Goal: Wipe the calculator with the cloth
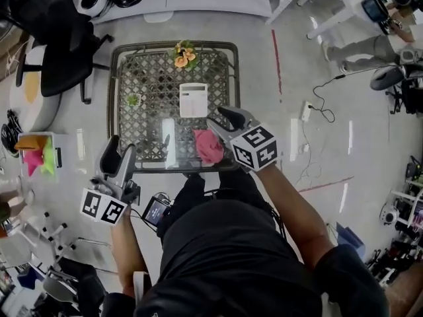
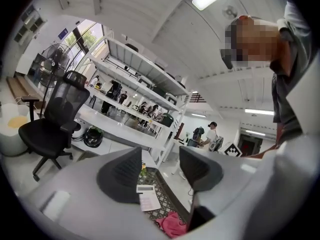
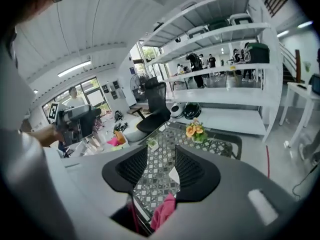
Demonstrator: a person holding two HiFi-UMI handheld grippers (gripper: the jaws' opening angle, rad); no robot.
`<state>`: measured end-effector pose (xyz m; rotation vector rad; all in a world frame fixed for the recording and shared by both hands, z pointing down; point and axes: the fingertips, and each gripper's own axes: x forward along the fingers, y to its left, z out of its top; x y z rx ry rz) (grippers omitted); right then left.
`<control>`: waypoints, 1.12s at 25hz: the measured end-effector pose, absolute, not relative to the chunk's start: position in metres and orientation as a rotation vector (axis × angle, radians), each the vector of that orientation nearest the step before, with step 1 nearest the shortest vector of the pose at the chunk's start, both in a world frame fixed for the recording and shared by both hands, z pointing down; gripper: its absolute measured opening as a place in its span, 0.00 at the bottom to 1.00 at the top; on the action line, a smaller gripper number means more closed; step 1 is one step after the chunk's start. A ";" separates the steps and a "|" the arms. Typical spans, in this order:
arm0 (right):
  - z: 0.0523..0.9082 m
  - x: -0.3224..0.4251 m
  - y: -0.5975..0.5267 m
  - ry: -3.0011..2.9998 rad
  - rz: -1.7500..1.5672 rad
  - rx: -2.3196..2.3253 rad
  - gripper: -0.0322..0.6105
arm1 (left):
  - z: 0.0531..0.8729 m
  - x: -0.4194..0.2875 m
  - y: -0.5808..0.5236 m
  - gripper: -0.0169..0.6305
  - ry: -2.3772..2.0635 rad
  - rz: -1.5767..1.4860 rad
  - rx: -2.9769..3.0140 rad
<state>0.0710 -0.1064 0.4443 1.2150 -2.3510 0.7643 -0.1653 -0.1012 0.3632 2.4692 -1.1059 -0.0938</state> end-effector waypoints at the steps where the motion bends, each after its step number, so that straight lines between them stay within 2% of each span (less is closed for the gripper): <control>1: 0.458 0.068 -0.107 -2.342 0.795 1.192 0.29 | 0.367 -0.165 -0.104 0.42 -1.105 -0.094 2.465; 13: 0.623 0.031 -0.045 -2.076 0.940 0.773 0.31 | 0.404 -0.157 -0.095 0.42 -1.127 -0.092 2.370; 28: 0.738 0.042 0.004 -1.790 0.760 0.519 0.38 | 0.436 -0.173 -0.090 0.42 -1.180 -0.055 2.275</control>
